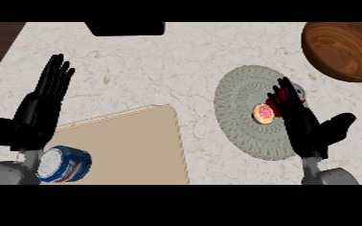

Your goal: Pick the cupcake from the placemat and place it in the bowl

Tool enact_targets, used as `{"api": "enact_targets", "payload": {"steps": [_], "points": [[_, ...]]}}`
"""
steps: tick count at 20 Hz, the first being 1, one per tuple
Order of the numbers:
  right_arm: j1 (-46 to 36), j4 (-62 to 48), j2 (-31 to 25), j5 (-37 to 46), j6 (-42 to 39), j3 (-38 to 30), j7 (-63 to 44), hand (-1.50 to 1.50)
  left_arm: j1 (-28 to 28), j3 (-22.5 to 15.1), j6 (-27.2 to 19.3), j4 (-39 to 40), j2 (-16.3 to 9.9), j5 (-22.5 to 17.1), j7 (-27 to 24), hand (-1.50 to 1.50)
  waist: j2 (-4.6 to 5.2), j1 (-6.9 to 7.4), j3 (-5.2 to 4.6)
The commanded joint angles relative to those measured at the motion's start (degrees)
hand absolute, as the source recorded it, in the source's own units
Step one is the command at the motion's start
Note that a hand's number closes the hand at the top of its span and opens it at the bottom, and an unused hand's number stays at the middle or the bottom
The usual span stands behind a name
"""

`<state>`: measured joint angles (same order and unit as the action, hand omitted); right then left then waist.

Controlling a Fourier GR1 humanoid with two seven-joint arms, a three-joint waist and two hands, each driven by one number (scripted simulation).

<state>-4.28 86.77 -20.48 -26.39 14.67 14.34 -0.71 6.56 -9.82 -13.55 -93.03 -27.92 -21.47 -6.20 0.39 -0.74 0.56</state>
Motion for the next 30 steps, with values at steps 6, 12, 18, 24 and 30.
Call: {"api": "enact_targets", "payload": {"steps": [6, 12, 18, 24, 30], "points": [[-15.35, -3.38, -1.80, 0.93, 5.07, -8.53, -10.54, -1.50, 0.60, 6.41, 5.87, 1.46, 2.50, -7.01, 1.91, 0.00, -0.28, 1.37, -0.59], [-10.80, -12.39, -9.14, 20.70, 18.97, -4.59, -12.79, -1.50, 3.45, 5.88, 6.79, 5.94, 3.97, -7.85, 3.36, 0.00, -0.18, 0.76, -0.61], [-17.83, -14.39, -17.57, 30.75, 15.03, 0.33, -23.29, -1.50, 0.82, 5.08, 7.20, 1.83, 4.71, -7.48, 4.35, 0.00, -0.39, 1.50, -0.65], [-23.05, -17.66, -26.80, 24.46, -15.00, 7.61, -35.45, -1.50, 2.99, 4.62, 7.27, 3.62, 5.52, -7.05, 3.62, 0.00, 0.21, 3.10, -0.84], [-31.24, -17.06, -28.07, 11.61, -40.49, 9.96, -49.42, -1.50, 3.53, 5.21, 8.50, 4.42, 4.44, -7.36, 4.42, 0.00, -0.06, 3.53, -0.83]]}}
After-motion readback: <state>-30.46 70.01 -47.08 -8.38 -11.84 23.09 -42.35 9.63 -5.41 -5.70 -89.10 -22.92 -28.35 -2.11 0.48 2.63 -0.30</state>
